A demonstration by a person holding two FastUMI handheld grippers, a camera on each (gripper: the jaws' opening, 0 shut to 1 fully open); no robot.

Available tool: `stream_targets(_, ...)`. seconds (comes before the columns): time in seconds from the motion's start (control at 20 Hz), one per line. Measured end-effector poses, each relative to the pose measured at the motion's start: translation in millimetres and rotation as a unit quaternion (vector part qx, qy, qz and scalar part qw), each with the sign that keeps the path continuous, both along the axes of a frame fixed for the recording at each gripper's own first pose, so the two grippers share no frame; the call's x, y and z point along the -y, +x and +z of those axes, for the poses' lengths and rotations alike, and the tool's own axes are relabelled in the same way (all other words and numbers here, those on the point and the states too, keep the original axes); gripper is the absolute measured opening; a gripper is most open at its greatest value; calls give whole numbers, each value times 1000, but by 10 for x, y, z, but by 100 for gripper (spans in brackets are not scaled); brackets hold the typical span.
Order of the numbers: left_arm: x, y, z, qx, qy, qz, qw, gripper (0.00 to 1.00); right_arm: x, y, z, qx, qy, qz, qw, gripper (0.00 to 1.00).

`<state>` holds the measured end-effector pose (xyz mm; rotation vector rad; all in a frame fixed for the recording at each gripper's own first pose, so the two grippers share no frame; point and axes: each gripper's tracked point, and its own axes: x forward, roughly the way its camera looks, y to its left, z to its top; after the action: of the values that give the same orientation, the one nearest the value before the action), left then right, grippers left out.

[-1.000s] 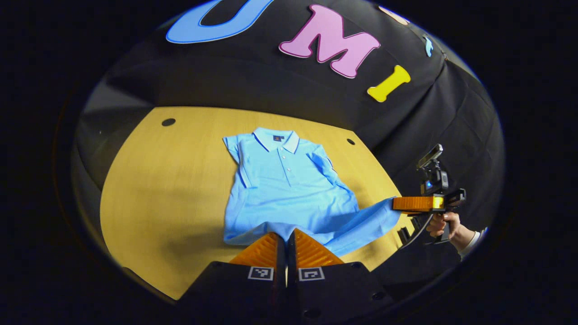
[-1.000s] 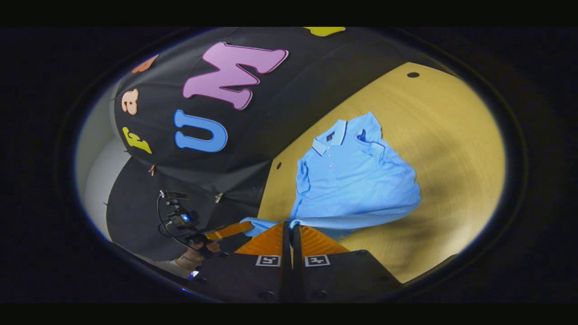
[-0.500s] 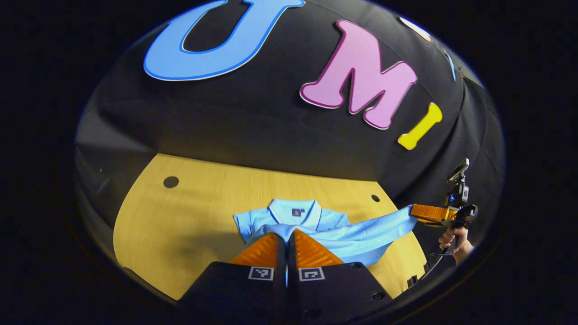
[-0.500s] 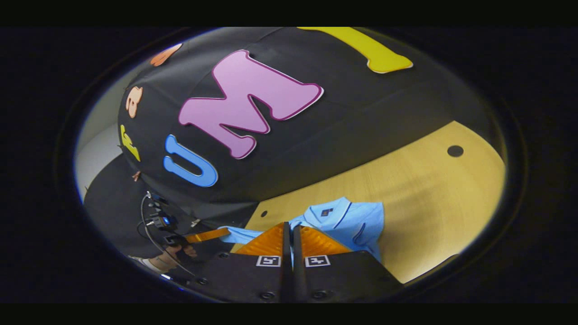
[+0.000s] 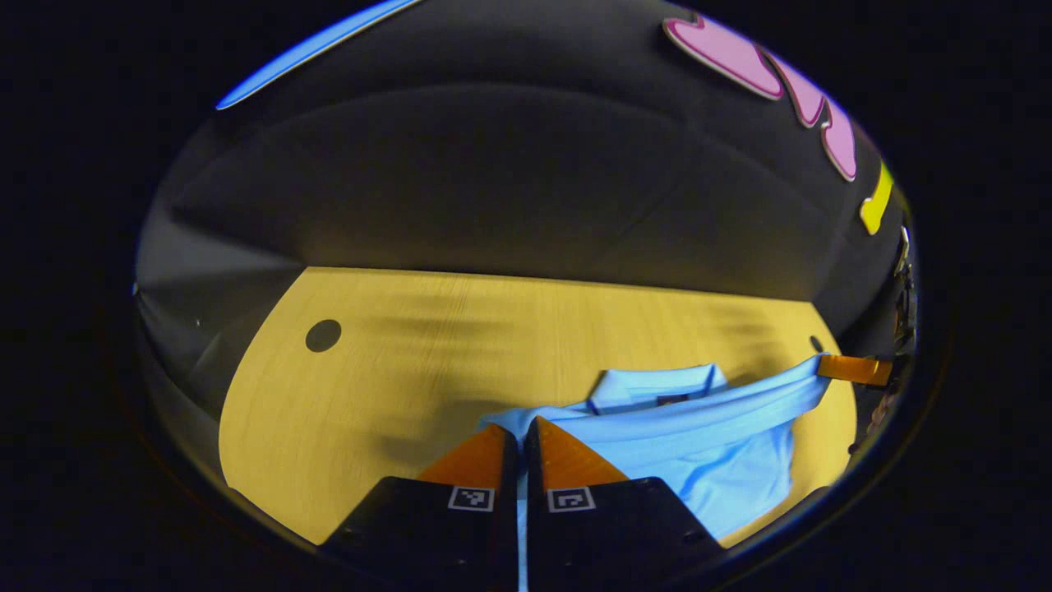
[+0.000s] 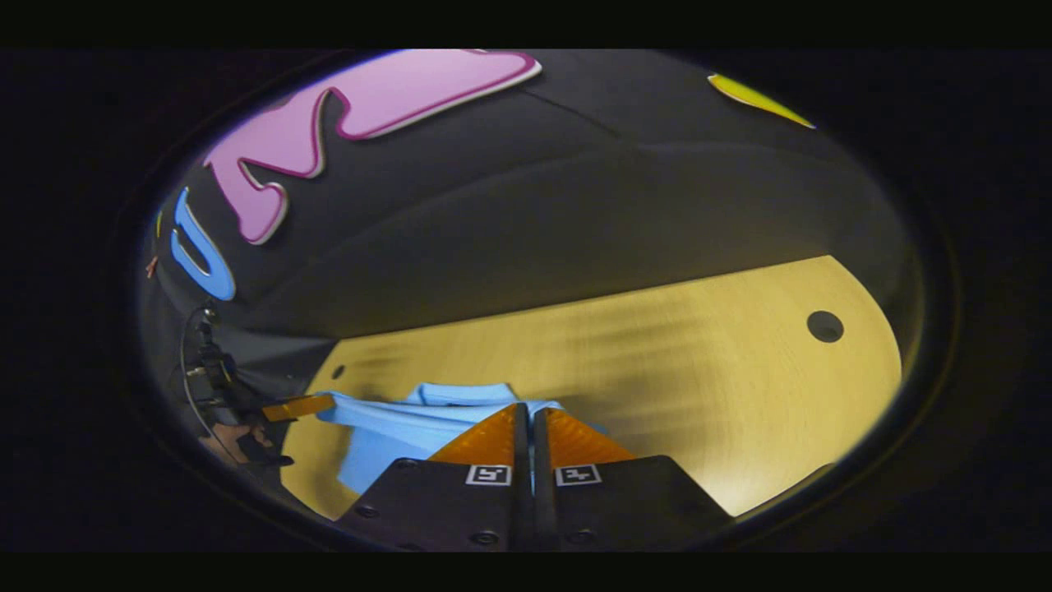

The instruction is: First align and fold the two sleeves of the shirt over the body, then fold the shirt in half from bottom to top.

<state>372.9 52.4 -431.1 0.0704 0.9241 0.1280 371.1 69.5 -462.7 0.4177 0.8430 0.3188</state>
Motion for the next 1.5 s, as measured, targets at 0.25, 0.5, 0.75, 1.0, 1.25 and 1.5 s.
stream_targets(0.25,4,93,-128,0,9,-6,1000,71,121,2,-224,-7,-32,6,999,43)
stream_targets(0.5,82,-61,521,69,21,-38,997,88,311,-138,264,74,-94,49,992,91)
stream_targets(0.75,50,-591,1266,139,109,-99,979,99,469,-628,1233,172,-149,72,971,98)
stream_targets(1.0,262,-1535,2067,214,34,-66,974,98,470,-1556,2380,243,-149,16,958,98)
stream_targets(1.25,509,-2542,2679,279,25,-57,958,99,403,-2772,3054,297,-156,-108,936,98)
stream_targets(1.5,1137,-3264,2981,304,-14,-127,944,98,275,-3786,3505,331,-187,-129,916,98)
